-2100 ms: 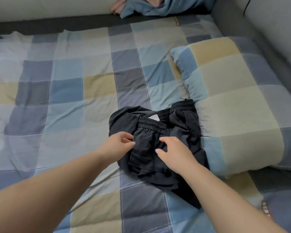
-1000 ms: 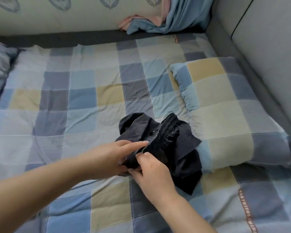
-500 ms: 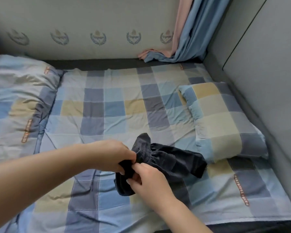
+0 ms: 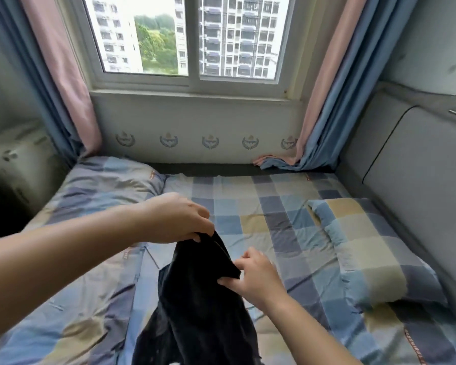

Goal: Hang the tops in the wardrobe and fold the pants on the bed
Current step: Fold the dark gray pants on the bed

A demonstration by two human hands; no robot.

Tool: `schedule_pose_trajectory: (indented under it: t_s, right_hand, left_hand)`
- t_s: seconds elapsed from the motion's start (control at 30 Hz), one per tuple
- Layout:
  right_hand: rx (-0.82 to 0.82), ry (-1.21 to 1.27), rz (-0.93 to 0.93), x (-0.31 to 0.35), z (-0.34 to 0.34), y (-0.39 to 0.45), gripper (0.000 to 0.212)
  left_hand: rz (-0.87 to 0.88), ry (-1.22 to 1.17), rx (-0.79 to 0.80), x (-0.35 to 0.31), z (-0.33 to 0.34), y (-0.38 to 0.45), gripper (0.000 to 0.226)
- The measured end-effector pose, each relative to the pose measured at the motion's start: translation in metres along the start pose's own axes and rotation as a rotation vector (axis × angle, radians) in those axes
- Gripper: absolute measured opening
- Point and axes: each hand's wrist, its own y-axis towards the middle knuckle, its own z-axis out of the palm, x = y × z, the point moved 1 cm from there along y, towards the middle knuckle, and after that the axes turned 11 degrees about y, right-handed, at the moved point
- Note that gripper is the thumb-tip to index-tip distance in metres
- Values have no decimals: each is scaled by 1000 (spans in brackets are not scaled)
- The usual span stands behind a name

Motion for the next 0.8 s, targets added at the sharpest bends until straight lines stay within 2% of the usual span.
schedule_pose_trajectory:
  t_s: [0.07, 0.23, 0.37, 0.47, 0.57, 0.7, 0.8]
  right_hand:
    - [103, -35, 43, 23, 5, 7, 39]
    - [383, 382, 101, 83, 22, 11, 15]
    - [461, 378, 38, 121, 18, 15, 12]
    - [496, 221, 31, 138, -4, 24, 11]
    - [443, -14, 32, 147, -38, 36, 19]
    - [290, -380, -49, 162, -90, 58, 36]
    - [150, -656, -87, 177, -130, 75, 35]
  left_hand:
    - [-103, 0, 13, 18, -8, -30, 27]
    - [-357, -16, -156, 66, -34, -117, 17]
    - [-552, -38, -298, 97, -56, -177, 12]
    - [-699, 12, -328, 120, -70, -221, 12]
    - [-817, 79, -338, 140, -90, -266, 6]
    - [-918, 160, -242, 149, -113, -305, 13]
    - [-966, 256, -101, 150, -119, -310, 25]
